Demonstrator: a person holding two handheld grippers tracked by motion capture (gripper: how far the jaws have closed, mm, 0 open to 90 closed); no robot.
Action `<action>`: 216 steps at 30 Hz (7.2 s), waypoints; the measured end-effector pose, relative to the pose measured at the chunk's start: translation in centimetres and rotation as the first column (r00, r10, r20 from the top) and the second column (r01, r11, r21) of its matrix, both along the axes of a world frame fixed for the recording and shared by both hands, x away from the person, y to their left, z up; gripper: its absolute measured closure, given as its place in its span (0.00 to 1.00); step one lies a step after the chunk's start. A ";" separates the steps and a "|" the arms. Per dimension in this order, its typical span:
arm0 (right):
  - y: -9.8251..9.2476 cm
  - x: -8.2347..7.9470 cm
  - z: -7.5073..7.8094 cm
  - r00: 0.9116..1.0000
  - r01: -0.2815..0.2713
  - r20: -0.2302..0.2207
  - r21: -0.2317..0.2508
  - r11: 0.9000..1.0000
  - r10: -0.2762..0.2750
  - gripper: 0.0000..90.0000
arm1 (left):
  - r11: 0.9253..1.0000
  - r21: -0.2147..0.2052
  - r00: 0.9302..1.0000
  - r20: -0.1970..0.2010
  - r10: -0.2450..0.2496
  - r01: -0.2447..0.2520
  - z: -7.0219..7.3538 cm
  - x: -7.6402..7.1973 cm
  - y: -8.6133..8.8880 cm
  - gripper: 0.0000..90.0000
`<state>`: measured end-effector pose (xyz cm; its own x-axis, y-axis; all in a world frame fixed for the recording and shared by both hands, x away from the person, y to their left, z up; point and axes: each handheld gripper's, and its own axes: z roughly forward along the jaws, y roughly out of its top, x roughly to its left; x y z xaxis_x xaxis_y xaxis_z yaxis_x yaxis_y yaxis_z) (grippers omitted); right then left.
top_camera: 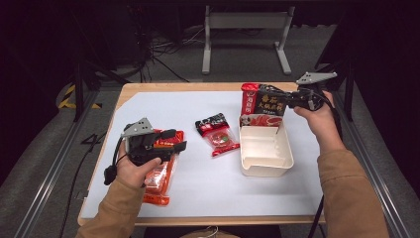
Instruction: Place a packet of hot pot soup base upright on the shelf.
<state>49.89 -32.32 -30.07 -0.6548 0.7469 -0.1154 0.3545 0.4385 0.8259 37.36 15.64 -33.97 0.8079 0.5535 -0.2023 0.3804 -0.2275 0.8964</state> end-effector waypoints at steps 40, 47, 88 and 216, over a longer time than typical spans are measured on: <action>-1.7 -7.4 3.7 0.998 0.051 0.016 0.156 0.986 -0.054 0.38 | 0.998 0.056 1.000 0.015 -0.018 0.017 -0.2 0.1 0.5 0.36; -1.2 -9.6 2.9 1.000 0.026 0.009 0.160 0.987 -0.027 0.37 | 0.998 0.064 1.000 0.025 -0.014 0.013 0.2 -0.1 1.0 0.35; -1.3 -12.6 -1.0 1.000 0.015 -0.001 0.200 0.980 -0.015 0.35 | 0.986 0.114 0.993 0.026 0.118 -0.121 1.2 3.1 8.1 0.24; -1.7 -13.4 -4.2 0.996 0.056 -0.072 0.149 0.987 -0.045 0.33 | 0.965 0.229 0.958 -0.222 0.181 -0.130 -11.7 11.2 11.9 0.77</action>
<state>36.46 -33.97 -34.32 -0.6183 0.7846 0.0452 0.4311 0.2905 0.8542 48.58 27.57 -45.66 0.6506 0.7190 -0.2444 0.6229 -0.3211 0.7134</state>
